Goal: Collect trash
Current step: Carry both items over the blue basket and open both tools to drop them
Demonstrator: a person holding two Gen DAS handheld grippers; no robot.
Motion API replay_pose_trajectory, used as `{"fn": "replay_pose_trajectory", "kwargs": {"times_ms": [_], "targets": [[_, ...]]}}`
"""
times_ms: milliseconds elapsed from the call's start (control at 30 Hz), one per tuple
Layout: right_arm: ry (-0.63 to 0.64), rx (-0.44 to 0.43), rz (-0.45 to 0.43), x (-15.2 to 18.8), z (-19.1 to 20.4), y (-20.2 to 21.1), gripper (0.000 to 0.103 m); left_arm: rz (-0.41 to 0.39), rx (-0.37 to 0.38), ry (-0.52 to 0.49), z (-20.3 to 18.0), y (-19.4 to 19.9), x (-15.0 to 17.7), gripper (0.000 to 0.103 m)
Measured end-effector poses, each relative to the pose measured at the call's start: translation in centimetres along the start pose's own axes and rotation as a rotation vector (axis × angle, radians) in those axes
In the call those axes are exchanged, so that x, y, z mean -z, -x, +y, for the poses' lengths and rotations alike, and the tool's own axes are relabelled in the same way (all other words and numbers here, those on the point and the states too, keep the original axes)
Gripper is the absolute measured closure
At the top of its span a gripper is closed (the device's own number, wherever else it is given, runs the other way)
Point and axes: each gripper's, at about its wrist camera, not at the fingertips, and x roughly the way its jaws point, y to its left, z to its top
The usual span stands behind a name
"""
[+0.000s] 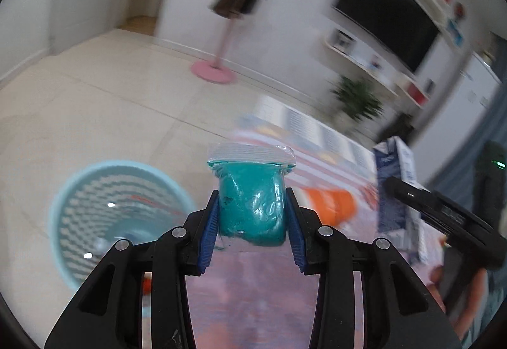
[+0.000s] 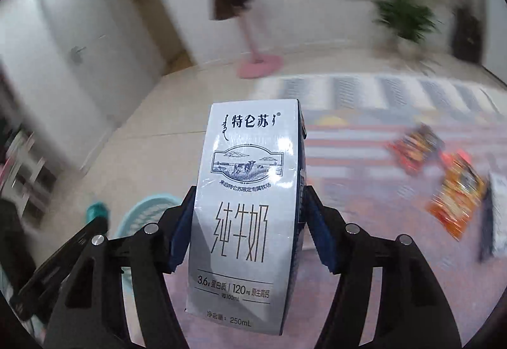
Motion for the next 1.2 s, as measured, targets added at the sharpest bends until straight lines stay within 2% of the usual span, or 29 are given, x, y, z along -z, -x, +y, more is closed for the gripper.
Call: {"fn": "replay_pose_trajectory", "kwargs": {"times_ms": [200, 267, 400, 533, 633, 733, 800, 867, 1000, 1200], "targets": [[0.175, -0.138, 0.039, 0.3, 10.4, -3.2, 0.041, -0.035, -0.162, 0.176, 8.8, 1.8, -0.8, 0.065], [0.207, -0.161, 0.061, 1.0, 12.7, -4.6, 0.041, -0.033, -0.226, 0.223, 11.7, 1.8, -0.4, 0.065], [0.263, -0.201, 0.138, 2.9, 16.8, -8.1, 0.041, 0.01, -0.236, 0.336, 16.2, 0.7, 0.8, 0.065], [0.295, -0.193, 0.243, 5.3, 19.6, -12.1, 0.041, 0.074, -0.27, 0.372, 17.8, -0.8, 1.6, 0.065], [0.303, -0.176, 0.303, 7.2, 20.1, -14.2, 0.041, 0.136, -0.309, 0.383, 18.8, -1.9, 2.1, 0.065], [0.291, -0.169, 0.362, 8.3, 19.6, -15.9, 0.041, 0.176, -0.304, 0.398, 19.4, -2.6, 2.6, 0.066], [0.275, -0.154, 0.386, 8.8, 19.2, -16.8, 0.04, 0.184, -0.303, 0.405, 19.8, -2.5, 3.0, 0.054], [0.257, -0.152, 0.396, 8.8, 18.8, -17.5, 0.04, 0.169, -0.295, 0.41, 19.9, -2.3, 2.7, 0.049], [0.22, -0.154, 0.403, 8.4, 17.9, -17.9, 0.037, 0.149, -0.289, 0.403, 19.8, -1.9, 2.7, 0.049], [0.182, -0.15, 0.387, 7.9, 15.7, -17.5, 0.035, 0.093, -0.238, 0.395, 19.3, -0.7, 2.6, 0.049]]}}
